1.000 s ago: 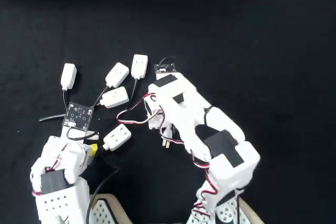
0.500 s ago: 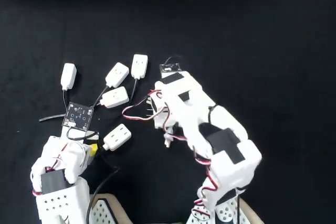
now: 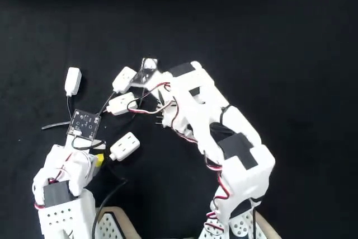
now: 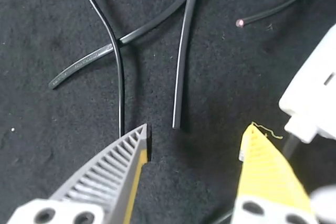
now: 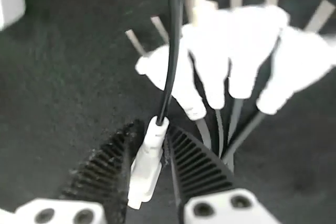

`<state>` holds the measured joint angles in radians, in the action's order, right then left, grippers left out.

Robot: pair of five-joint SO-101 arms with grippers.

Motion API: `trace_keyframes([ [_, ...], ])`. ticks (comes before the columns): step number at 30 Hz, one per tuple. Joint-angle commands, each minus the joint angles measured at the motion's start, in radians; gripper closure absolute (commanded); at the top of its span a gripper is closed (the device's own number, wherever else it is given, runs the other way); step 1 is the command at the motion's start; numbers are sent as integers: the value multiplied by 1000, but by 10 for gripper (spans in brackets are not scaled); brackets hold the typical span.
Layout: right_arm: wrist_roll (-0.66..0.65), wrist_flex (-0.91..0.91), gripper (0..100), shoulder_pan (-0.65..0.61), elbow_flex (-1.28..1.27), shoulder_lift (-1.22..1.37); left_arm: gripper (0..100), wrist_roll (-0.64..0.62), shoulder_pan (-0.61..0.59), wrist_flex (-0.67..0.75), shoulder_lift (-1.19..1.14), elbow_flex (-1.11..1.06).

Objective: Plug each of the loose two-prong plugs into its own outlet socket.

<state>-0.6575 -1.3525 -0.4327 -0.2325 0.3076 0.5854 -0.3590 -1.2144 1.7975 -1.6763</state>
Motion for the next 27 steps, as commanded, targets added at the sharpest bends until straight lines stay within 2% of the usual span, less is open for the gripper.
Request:
trace_keyframes([
  [1,-89,3,984,20,-15,19,722,26,-2,18,6,-2],
  [7,-106,-2,983,21,-22,61,722,26,-1,18,6,-2],
  [15,-106,-112,982,25,44,67,722,26,-1,18,6,-2],
  [21,-101,-135,853,25,50,67,722,28,-1,17,6,-2],
  [27,-104,-138,893,26,51,67,722,28,-1,15,6,-2],
])
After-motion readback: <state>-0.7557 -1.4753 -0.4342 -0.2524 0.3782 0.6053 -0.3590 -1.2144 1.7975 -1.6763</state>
